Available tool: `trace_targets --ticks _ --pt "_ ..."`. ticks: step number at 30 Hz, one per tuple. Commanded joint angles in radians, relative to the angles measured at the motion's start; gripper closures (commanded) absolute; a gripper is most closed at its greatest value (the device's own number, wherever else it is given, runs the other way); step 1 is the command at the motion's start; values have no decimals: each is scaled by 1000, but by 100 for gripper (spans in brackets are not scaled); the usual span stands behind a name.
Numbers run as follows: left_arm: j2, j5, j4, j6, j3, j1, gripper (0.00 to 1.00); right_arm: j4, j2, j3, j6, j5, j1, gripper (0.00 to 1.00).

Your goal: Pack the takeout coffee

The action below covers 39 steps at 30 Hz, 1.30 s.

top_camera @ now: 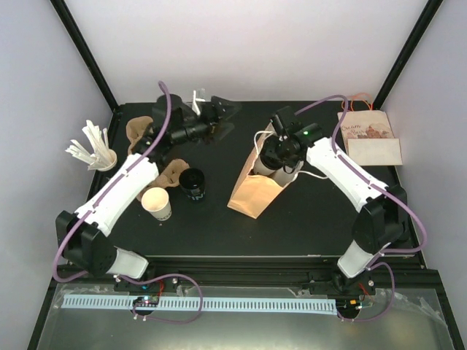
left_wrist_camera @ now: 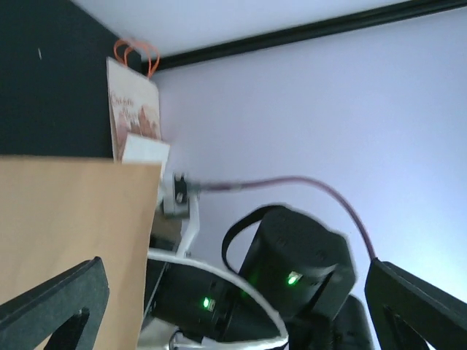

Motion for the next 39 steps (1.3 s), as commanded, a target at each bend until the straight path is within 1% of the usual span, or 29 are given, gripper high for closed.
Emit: trace_targets --ticks 1,2,4,5,7,10,13,18,22,25,29,32,35,39 --pt "-13 43 -239 271 137 81 1 104 -52 -77 -84 -24 5 73" --pt "-12 42 -247 304 145 99 1 117 -57 -87 -117 -15 9 73" --pt "-8 46 -231 326 137 135 1 144 -71 -112 -174 17 18 73" --pt "1 64 -193 335 129 151 1 168 -83 -129 -212 28 22 73" --pt "46 113 -172 375 142 170 1 215 -107 -157 -279 44 27 72" --pt "143 177 -228 475 224 175 1 249 -112 -164 -362 20 27 72" --pt "223 226 -266 540 293 177 1 292 -122 -165 -455 -25 31 69" --pt "308 278 -262 588 294 182 1 280 -152 -181 -646 -55 33 70" --pt "354 322 -219 595 296 187 1 254 -202 -241 -721 -46 34 70" --pt "387 356 -199 610 336 186 1 220 -214 -260 -709 -18 36 70" --pt "436 367 -220 656 415 183 1 193 -171 -218 -638 -10 44 70" --pt "473 362 -206 657 443 183 1 154 -111 -137 -538 49 44 71" --pt "502 362 -155 628 419 182 1 112 -61 -59 -428 70 44 73" --pt "545 363 -113 619 408 174 1 109 -47 -38 -293 68 44 78"
